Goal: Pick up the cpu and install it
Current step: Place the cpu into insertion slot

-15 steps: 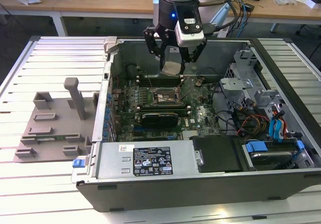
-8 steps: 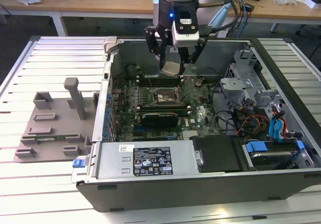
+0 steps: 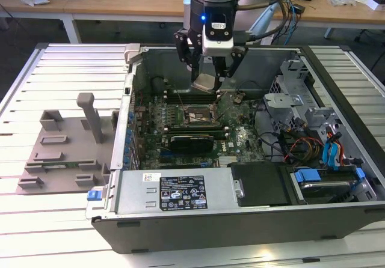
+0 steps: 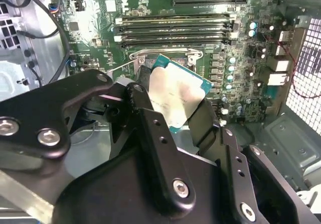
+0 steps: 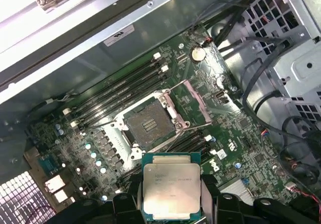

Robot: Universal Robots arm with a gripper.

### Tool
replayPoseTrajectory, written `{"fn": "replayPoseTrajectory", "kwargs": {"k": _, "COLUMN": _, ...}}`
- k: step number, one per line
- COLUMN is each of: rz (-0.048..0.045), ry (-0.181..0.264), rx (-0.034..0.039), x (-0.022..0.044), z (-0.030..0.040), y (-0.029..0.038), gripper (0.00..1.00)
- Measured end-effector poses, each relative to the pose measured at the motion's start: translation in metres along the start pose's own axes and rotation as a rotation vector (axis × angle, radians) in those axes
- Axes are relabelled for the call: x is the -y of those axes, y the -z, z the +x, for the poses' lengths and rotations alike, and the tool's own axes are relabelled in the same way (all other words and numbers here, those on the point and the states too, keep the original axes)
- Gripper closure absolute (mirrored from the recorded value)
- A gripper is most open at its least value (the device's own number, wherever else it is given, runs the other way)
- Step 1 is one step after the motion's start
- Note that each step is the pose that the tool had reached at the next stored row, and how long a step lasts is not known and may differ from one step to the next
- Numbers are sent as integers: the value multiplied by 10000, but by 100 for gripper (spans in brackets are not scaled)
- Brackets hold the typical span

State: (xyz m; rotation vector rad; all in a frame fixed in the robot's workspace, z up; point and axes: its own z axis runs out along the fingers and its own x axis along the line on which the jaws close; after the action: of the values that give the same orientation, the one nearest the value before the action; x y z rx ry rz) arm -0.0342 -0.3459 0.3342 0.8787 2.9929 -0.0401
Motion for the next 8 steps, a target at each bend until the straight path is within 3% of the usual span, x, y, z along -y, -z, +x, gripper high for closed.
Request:
{"fn": "replayPoseTrajectory", "kwargs": {"k": 3, "rz": 13, "ry": -473, "rx": -8, "x": 0, "z": 0, "y": -2, "gripper": 45}}
{"fn": "replayPoseTrajectory", "kwargs": {"k": 8, "rz": 24, "ry": -852, "rx": -16, "x": 0, "z": 0, "y": -3, "gripper": 45}}
